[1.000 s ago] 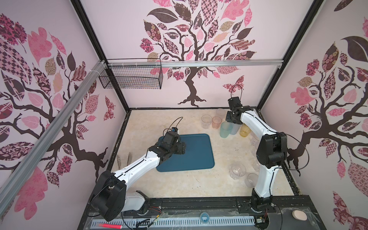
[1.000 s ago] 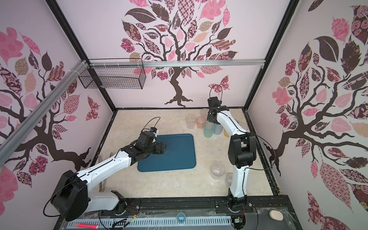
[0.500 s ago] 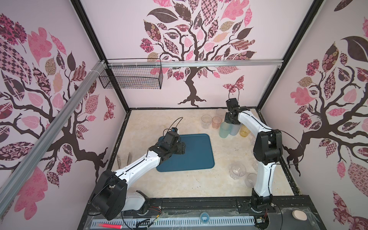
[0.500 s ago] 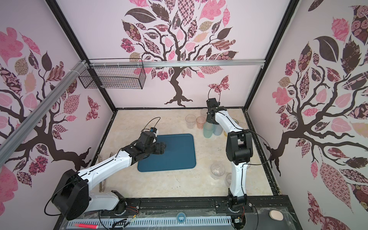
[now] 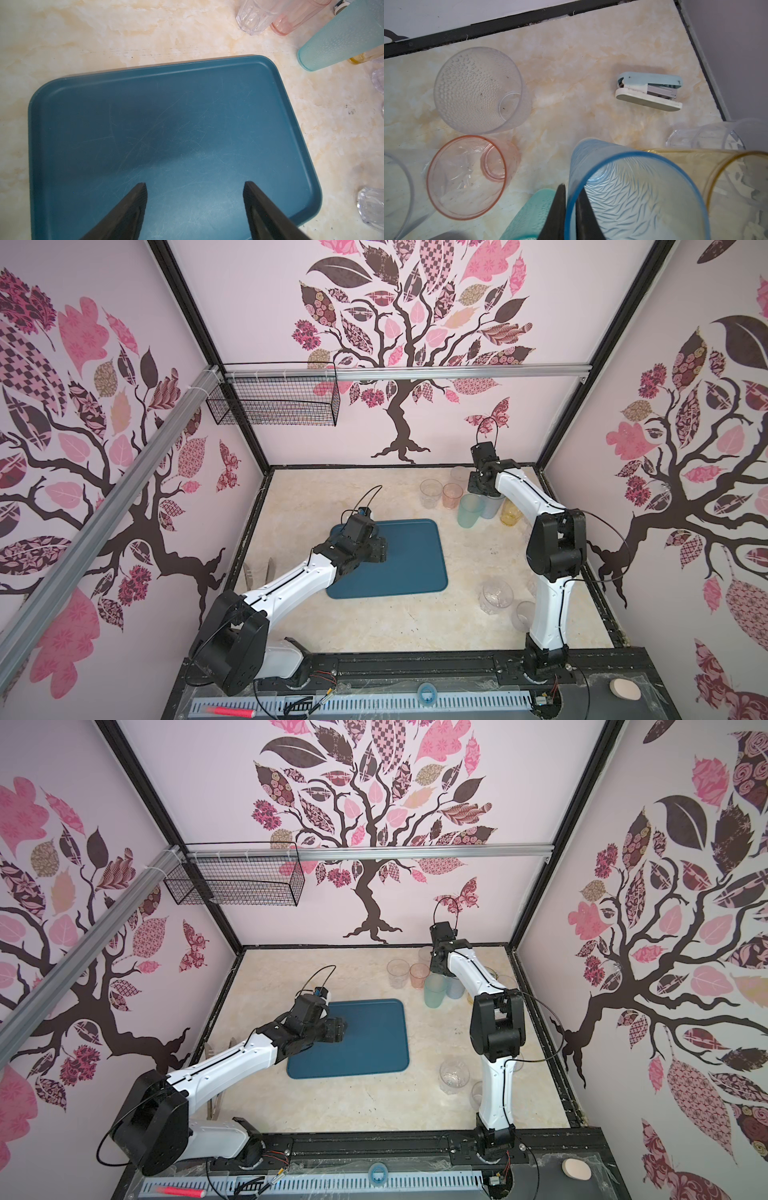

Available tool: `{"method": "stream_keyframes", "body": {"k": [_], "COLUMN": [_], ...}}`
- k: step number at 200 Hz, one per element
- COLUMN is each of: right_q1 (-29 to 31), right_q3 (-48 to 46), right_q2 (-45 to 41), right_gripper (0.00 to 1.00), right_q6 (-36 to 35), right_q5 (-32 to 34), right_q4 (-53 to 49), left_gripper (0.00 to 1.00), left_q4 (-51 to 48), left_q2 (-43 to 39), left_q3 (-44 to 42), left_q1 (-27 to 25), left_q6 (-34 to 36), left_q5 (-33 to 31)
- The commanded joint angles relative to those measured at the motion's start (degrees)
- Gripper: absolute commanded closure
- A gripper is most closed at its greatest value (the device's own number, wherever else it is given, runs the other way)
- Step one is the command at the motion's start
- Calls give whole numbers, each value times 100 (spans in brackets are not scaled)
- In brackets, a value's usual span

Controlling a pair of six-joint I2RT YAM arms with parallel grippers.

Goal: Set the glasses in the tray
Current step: 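Move the right gripper over the glasses and lower onto the light-blue glass, then close the right gripper on the light-blue glass and lift it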

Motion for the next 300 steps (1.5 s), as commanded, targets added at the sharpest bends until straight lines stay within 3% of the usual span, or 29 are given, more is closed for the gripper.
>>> {"method": "stream_keyframes", "body": {"k": [1, 88, 130, 151, 180, 212, 230, 259, 300], "right_q1": [-6, 195, 1039, 1683, 2697, 3634, 4033, 4265, 4356], "right_q3": [385, 1608, 2587, 3208, 3643, 3292, 2849, 2412, 2316], "right_q2": [61, -437, -624, -612, -573, -389, -244, 58, 655], "right_gripper": [93, 96, 98, 99, 100, 100, 100, 100, 100], "right_q6": [-114, -231, -521, -583, -590, -365, -291, -147, -165], "right_q5": [173, 519, 1265, 1224, 666, -424, -718, -1119, -1229], "right_q4": [-305, -1063, -1564, -1860, -2143, -2416, -2310, -2092, -1962], "left_gripper": [23, 23, 23, 23, 24, 25, 24, 24, 25], "left_q4": [40, -123, -291, -658, -1323, -2212, -2399, -2319, -2085], "left_q2": [73, -48, -261, -422, -913, -1184, -1229, -1262, -1355], "left_q3": [-145, -11, 130, 342, 520, 942, 976, 774, 546], "left_q1": [20, 20, 43, 226, 1013, 1792, 2214, 3283, 3324], "left_q6": [-32, 167, 130, -1, -340, -309, -320, -465, -614], "left_q5": [57, -161, -378, -449, -595, -859, -1170, -273, 488]}}
